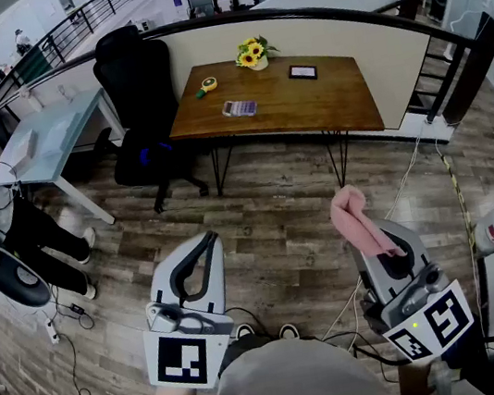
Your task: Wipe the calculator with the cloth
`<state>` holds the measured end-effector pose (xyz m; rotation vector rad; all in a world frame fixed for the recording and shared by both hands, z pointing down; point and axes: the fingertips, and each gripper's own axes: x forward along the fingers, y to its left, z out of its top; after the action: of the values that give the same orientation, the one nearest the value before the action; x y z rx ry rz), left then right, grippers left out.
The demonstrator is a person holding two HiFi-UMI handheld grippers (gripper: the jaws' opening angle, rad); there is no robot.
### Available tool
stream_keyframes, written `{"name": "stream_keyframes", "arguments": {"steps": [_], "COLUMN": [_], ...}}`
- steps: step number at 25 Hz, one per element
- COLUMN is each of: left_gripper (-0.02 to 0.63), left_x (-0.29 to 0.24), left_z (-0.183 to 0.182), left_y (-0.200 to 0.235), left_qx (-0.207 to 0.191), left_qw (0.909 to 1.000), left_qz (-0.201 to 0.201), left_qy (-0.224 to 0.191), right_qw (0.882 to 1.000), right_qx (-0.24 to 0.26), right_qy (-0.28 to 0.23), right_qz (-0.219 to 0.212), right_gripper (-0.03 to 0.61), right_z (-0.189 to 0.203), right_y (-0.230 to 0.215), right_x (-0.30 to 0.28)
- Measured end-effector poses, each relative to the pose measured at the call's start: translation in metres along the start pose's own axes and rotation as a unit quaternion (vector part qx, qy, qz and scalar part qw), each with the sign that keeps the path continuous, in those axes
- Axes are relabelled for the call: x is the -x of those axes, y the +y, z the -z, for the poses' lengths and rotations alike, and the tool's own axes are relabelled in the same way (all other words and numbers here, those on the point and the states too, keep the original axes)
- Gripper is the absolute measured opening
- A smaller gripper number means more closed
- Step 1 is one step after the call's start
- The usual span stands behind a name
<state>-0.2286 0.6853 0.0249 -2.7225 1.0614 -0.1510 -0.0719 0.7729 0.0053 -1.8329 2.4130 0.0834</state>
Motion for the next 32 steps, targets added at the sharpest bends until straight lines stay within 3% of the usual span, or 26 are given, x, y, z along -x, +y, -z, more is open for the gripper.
{"name": "stream_keyframes", "arguments": {"steps": [19,32], "left_gripper": [0.009,0.009], "left_x": [-0.010,-0.077], "left_z": [0.010,0.027], "left_y": [-0.003,0.044], "left_qx": [-0.002,0.003], "left_qw": [0.9999,0.9999], "left_qz": [-0.002,-0.006], "left_qy": [0.017,0.012], "right_qw": [1.000,1.000], "right_qx": [-0.020,-0.020], "right_qy": [0.009,0.021], "right_qz": [-0.009,-0.007], "right_gripper": [0.025,0.025], "right_z": [0.010,0.034], "right_y": [-0.017,-0.056], "right_x": [-0.004,-0.077]}}
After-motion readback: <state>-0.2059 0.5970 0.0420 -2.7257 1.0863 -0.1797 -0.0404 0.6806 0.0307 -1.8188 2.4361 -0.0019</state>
